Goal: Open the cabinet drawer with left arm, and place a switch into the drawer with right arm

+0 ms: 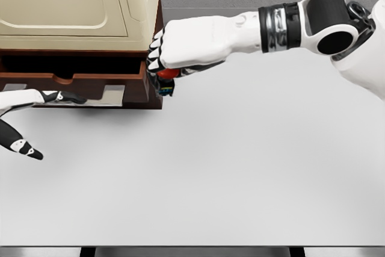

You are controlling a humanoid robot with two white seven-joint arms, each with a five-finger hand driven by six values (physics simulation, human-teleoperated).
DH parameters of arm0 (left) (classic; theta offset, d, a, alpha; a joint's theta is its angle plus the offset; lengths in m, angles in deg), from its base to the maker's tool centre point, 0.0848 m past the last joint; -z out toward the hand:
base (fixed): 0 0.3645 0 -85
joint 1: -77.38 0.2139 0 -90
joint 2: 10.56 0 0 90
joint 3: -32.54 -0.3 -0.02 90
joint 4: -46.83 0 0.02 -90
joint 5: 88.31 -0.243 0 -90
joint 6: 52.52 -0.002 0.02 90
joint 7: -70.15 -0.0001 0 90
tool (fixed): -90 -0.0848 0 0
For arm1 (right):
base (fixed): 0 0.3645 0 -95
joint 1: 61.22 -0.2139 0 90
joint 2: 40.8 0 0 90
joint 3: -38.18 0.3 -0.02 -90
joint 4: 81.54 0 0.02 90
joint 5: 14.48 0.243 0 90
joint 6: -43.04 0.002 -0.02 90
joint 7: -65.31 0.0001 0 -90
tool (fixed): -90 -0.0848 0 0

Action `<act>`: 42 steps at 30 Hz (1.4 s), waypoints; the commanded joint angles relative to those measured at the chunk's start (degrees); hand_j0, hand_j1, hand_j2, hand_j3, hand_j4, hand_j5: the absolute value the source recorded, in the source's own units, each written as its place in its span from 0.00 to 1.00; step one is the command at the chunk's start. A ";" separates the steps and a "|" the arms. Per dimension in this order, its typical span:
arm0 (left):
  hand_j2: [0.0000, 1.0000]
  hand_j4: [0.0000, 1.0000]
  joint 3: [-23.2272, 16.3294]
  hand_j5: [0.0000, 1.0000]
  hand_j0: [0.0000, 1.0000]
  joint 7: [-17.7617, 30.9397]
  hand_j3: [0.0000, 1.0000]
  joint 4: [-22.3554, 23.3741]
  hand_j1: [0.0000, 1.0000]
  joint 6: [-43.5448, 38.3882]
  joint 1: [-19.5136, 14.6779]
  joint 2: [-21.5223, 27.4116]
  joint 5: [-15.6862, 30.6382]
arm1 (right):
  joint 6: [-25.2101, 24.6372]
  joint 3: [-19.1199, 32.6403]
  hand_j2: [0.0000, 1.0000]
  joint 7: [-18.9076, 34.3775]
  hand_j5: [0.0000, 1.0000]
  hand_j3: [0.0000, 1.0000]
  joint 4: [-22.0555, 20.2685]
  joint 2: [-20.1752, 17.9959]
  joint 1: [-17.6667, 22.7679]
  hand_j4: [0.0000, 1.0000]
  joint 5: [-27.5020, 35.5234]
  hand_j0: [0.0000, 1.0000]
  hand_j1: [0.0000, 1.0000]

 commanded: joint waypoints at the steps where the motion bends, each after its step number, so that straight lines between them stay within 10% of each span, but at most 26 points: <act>1: 1.00 1.00 -0.10 1.00 1.00 -0.07 1.00 0.13 1.00 0.30 -0.01 1.08 -0.29 | -0.17 -0.17 0.48 -0.03 0.48 0.48 0.11 1.25 -0.09 0.48 0.47 0.48 0.48; 18: 1.00 1.00 -0.28 1.00 1.00 -0.07 1.00 0.04 1.00 2.85 3.33 5.57 0.86 | -1.51 -1.14 0.48 -0.03 0.48 0.48 3.45 7.85 -4.39 0.48 0.56 0.48 0.48; 42: 1.00 1.00 5.26 1.00 1.00 -0.07 1.00 0.04 1.00 16.23 2.19 3.72 2.17 | -2.21 -4.74 0.48 -0.03 0.48 0.48 23.31 19.10 -8.09 0.48 0.21 0.48 0.48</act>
